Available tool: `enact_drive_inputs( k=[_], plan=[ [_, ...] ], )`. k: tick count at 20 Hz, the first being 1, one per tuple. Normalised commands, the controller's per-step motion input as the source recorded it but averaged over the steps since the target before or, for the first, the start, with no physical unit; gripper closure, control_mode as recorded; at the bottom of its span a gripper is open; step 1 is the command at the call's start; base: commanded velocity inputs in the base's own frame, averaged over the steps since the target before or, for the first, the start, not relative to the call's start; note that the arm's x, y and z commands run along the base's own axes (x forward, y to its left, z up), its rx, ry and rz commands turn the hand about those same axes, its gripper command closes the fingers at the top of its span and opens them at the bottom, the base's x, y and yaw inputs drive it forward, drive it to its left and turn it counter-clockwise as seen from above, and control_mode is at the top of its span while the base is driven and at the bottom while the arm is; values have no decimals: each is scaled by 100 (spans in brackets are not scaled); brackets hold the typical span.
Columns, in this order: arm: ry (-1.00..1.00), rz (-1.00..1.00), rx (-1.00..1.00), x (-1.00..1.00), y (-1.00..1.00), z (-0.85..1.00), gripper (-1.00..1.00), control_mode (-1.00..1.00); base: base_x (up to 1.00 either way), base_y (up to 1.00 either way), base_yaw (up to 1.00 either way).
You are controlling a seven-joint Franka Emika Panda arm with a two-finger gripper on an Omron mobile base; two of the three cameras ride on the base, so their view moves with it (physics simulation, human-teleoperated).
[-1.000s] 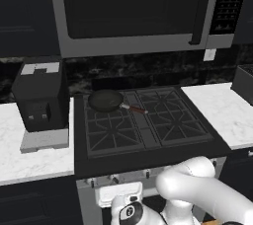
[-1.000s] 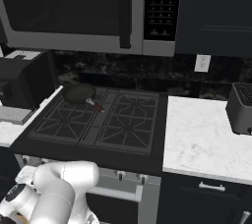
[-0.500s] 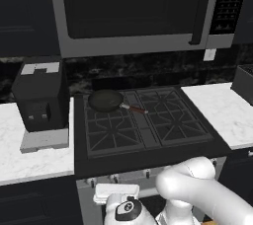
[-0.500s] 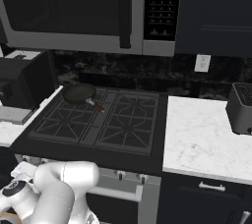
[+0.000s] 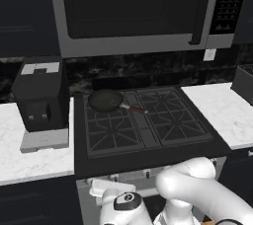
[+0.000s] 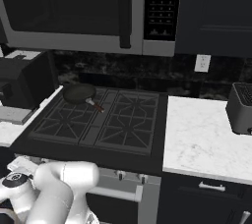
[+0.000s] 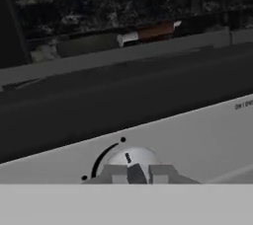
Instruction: Turn off the rear left burner of the stove.
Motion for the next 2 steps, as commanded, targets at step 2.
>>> enact_drive_inputs(
  k=[2],
  plan=[
    [6, 0, 33, 6, -7, 0, 100, -100, 0, 0, 0]
  ],
)
